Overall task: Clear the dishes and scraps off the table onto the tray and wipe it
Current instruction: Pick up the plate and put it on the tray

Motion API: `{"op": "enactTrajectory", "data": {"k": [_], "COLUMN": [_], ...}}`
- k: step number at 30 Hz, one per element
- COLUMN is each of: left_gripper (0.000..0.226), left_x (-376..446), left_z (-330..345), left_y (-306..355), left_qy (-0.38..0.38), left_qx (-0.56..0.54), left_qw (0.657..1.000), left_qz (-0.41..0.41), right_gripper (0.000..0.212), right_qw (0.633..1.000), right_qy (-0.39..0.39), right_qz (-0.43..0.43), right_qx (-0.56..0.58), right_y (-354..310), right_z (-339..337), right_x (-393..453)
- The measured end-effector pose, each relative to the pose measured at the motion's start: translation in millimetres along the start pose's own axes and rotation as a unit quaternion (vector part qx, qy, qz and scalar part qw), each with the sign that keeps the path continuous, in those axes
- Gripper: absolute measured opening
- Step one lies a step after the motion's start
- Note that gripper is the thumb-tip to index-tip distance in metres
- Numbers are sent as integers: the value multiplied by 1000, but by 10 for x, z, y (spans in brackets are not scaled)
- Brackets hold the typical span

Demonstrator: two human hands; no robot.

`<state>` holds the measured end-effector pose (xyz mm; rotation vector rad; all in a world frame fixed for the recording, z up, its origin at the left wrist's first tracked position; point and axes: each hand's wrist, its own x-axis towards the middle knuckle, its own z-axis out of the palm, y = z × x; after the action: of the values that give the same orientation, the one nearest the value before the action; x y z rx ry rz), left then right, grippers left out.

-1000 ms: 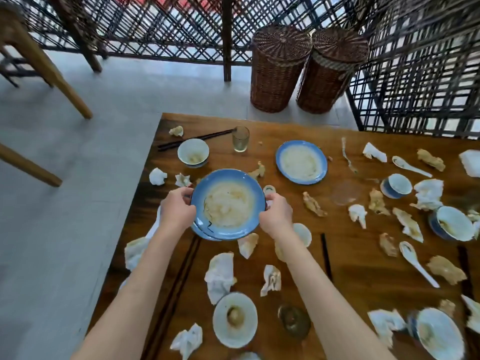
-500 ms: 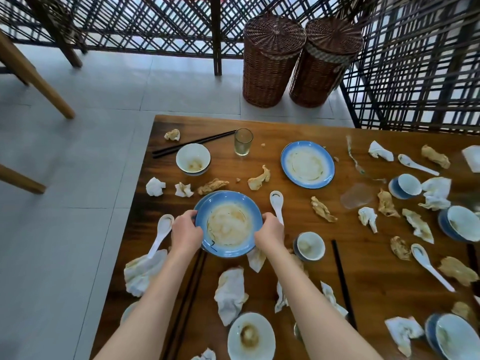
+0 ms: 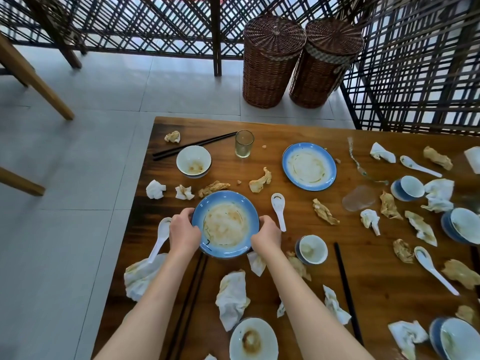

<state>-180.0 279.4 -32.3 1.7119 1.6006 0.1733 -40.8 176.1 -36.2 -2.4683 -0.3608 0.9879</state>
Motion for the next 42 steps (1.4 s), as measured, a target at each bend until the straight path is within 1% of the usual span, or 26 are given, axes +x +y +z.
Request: {"op": "enactTrajectory", "data": {"k": [6, 11, 15, 19, 24, 27, 29, 31, 36, 40, 42], "left_gripper": [49, 48, 50, 51, 51, 50, 49, 47, 43, 41, 39], "left_x": [29, 56, 41, -18, -60, -88, -104, -92, 44, 184, 254], "left_z": [7, 10, -1, -34, -33, 92, 226, 382, 835, 1200, 1362], "left_y": [-49, -59, -82, 4, 438, 814, 1050, 1262, 1703, 1957, 2019], "left_qy": [-13, -41, -35, -17, -5, -7, -6, -3, 7, 31, 36], "left_qx": [-11, -43, -47, -59, -79, -86, -85, -88, -113, -111, -106], "left_qw": [1000, 997, 997, 997, 997, 996, 996, 996, 994, 993, 994], "left_qz": [-10, -43, -52, -44, -15, 7, 14, 11, 8, 1, -6], "right_gripper": [50, 59, 57, 56, 59, 52, 49, 51, 42, 45, 40], "right_qw": [1000, 993, 996, 997, 997, 995, 994, 995, 998, 997, 998], "right_qy": [-14, -51, -42, -33, -13, -1, 0, 1, 19, 42, 49], "right_qz": [11, 43, 29, 3, -19, -28, -24, -17, -46, -46, -38], "right_qx": [24, 95, 78, 72, 77, 100, 106, 95, 42, 35, 18], "right_y": [-3, -32, -51, -112, -162, -135, -103, -83, -104, -102, -60], "right_z": [-16, -35, -73, -241, -672, -1002, -1225, -1455, -1933, -2138, -2157], "right_x": [19, 34, 22, 8, 83, 203, 324, 491, 1040, 1481, 1664]}}
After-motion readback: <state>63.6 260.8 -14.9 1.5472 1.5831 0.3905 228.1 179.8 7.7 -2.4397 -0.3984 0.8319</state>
